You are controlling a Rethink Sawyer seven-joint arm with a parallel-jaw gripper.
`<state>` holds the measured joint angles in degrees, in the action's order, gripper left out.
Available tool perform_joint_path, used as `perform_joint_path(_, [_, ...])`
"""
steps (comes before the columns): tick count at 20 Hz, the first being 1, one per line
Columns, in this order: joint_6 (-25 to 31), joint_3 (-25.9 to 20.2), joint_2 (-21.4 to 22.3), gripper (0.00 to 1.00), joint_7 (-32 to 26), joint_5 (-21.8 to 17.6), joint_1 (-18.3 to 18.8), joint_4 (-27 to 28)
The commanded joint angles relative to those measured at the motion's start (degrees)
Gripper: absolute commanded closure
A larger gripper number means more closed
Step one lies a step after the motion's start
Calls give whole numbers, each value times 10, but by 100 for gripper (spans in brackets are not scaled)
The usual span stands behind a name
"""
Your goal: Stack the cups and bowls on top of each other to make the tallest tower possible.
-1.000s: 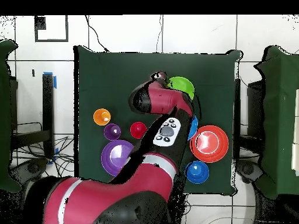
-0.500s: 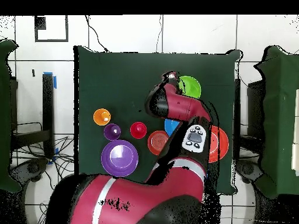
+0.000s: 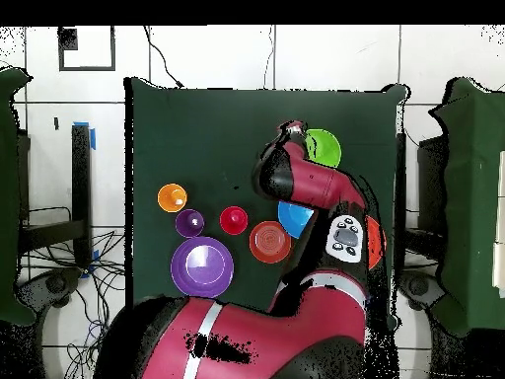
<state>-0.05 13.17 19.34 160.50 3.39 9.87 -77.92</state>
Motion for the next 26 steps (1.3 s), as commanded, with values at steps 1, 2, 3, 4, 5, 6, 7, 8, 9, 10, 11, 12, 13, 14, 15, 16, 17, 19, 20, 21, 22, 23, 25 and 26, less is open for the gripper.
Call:
perform_joint_path(1, [25,-36,-42,100,10,-25,-34,-45])
perform_joint_path(2, [26,-33,-43,100,13,-21,-37,-44])
perform_joint_path(3, [28,-25,-47,100,18,-15,-44,-41])
perform_joint_path(4, [29,-24,-47,100,18,-15,-45,-41])
perform_joint_path(5, [29,-23,-48,100,18,-14,-46,-40])
perform_joint_path(6, [27,-23,-47,100,20,-13,-45,-41])
perform_joint_path(7, [26,-24,-47,100,22,-11,-45,-42])
perform_joint_path(8, [25,-24,-47,0,25,-9,-45,-43])
perform_joint_path(9, [26,-22,-48,0,25,-8,-46,-42])
perform_joint_path(10, [30,-23,-47,0,17,-13,-45,-41])
perform_joint_path(11, [35,-25,-46,0,10,-19,-43,-39])
perform_joint_path(12, [35,-25,-46,0,12,-16,-43,-39])
perform_joint_path(13, [31,-28,-46,0,16,-13,-41,-41])
perform_joint_path(14, [29,-28,-46,0,17,-13,-42,-41])
perform_joint_path(15, [28,-26,-47,0,20,-11,-43,-40])
perform_joint_path(16, [27,-25,-47,0,19,-12,-44,-42])
perform_joint_path(17, [28,-22,-47,0,17,-13,-45,-41])
perform_joint_path(19, [28,-21,-47,0,18,-11,-47,-41])
perform_joint_path(20, [29,-19,-48,0,19,-10,-47,-40])
perform_joint_path(21, [30,-19,-47,0,19,-9,-47,-40])
perform_joint_path(22, [32,-18,-47,0,19,-8,-48,-40])
perform_joint_path(23, [34,-19,-47,0,18,-8,-48,-40])
perform_joint_path(25, [38,-19,-47,0,15,-9,-47,-39])
perform_joint_path(26, [40,-20,-47,0,14,-10,-47,-38])
